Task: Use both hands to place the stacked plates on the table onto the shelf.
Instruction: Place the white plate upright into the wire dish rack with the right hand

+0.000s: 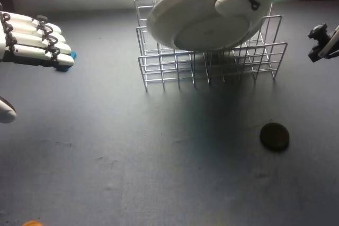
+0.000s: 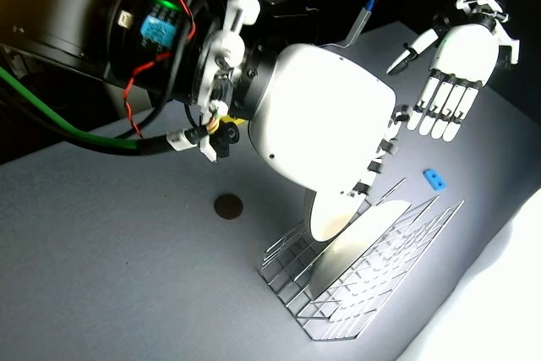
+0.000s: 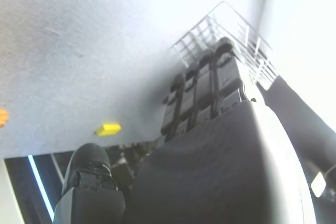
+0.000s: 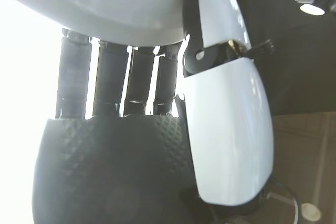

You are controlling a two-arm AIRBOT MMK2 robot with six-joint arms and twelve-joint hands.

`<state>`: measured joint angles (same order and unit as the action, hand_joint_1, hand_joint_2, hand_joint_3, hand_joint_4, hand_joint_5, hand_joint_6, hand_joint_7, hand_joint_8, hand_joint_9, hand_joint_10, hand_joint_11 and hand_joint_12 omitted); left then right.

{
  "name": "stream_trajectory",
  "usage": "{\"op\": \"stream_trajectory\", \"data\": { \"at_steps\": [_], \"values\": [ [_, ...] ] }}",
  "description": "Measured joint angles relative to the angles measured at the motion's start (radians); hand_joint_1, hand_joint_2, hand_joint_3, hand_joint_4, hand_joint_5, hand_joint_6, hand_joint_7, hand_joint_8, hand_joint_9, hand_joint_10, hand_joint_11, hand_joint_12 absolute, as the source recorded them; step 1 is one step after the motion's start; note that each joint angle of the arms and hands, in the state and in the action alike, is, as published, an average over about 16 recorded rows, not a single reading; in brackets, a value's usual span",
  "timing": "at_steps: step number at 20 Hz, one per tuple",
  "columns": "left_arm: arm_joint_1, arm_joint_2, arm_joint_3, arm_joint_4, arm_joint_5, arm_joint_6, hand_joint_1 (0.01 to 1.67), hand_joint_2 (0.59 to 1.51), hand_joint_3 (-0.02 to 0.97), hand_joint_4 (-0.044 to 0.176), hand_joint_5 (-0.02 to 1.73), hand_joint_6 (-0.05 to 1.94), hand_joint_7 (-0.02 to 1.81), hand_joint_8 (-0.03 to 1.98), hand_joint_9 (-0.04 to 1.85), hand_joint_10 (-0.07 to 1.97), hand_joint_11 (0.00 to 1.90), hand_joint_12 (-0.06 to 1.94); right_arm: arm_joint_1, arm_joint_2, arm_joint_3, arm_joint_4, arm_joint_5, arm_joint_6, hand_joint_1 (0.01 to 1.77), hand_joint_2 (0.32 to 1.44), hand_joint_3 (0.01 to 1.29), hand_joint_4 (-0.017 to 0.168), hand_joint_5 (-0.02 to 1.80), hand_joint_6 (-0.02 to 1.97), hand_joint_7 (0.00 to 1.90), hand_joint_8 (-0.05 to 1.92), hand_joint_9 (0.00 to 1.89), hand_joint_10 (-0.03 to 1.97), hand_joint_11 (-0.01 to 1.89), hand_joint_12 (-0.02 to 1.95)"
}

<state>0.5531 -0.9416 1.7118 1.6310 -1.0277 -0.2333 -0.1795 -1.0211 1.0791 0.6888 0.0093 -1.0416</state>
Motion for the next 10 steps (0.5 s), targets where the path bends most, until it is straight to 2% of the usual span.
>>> {"op": "stream_trajectory", "data": {
  "at_steps": [6,10],
  "values": [
    [0.000,0.001,-0.002,0.003,-0.001,0.000,0.02,1.116,0.016,-0.002,0.02,0.01,0.02,0.00,0.02,0.01,0.02,0.01,-0.026,-0.027,0.034,0.012,0.013,0.001,1.27,1.02,0.01,-0.008,0.96,0.85,1.11,0.81,1.21,0.42,0.93,1.18],
    [-0.001,0.001,-0.002,0.003,-0.001,0.000,0.02,1.116,0.016,-0.002,0.02,0.01,0.02,0.00,0.02,0.01,0.02,0.01,-0.038,-0.043,0.055,0.014,0.020,0.002,1.27,1.02,0.01,-0.008,0.94,0.86,1.08,0.81,1.14,0.63,0.92,1.18]
  ]
}}
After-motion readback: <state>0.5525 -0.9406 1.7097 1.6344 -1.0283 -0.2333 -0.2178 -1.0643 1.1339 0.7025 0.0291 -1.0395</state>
